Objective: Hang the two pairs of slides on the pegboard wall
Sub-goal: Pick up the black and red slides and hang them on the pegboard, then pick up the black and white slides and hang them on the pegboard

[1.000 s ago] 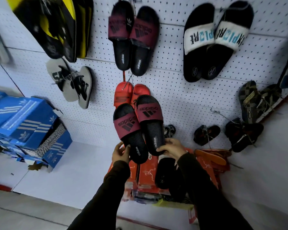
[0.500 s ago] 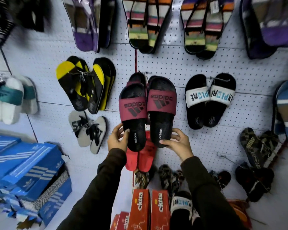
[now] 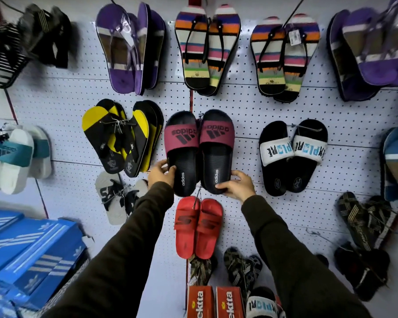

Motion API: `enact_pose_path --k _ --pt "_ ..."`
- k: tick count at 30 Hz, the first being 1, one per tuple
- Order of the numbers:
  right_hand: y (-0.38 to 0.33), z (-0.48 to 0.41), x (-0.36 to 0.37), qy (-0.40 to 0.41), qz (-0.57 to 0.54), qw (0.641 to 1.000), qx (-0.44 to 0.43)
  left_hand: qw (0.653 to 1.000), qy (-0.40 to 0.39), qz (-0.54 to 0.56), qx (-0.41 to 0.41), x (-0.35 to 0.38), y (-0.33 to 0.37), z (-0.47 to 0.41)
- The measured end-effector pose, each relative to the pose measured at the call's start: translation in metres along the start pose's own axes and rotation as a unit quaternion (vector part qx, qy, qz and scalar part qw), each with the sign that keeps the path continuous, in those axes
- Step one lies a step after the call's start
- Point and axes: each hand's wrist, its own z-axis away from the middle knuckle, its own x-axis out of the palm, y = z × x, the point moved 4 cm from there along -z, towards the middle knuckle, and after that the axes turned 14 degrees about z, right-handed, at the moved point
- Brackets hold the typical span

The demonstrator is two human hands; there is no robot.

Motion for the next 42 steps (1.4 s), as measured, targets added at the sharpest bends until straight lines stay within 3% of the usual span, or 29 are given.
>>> enact_pose_path --k 6,10,17,24,29,33,37,42 --pt "0.044 -0.003 0.021 -0.024 -0.015 0.999 0.025 0.998 -0.011 0.042 -0.055 0.006 -0.037 0.006" --pt "0.058 0.0 0.027 -0.025 -0.041 0.999 0.016 0.997 0.001 0.059 -0.045 0.009 -0.053 0.015" --pt "0.122 0.024 0.009 -0.053 -0.011 0.998 0.046 0.987 0.051 0.086 -0.123 0.005 -0.13 0.071" --pt "0.244 0.056 -0.041 -0.017 0.064 0.986 0.156 0.972 -0.029 -0.024 -0.23 0.021 -0.232 0.163" --pt "0.319 0.103 -0.099 0.049 0.15 0.957 0.245 0.935 -0.143 -0.121 -0.301 0.042 -0.287 0.228" --pt "0.371 0.141 -0.141 0.085 0.246 0.917 0.301 0.849 -0.263 -0.157 -0.43 0.065 -0.329 0.287" --pt "0.416 0.175 -0.159 0.004 0.335 0.832 0.442 0.808 -0.247 -0.166 -0.508 0.081 -0.358 0.33" --pt "0.451 0.195 -0.151 -0.04 0.212 0.859 0.464 0.806 -0.217 -0.211 -0.509 0.084 -0.373 0.351"
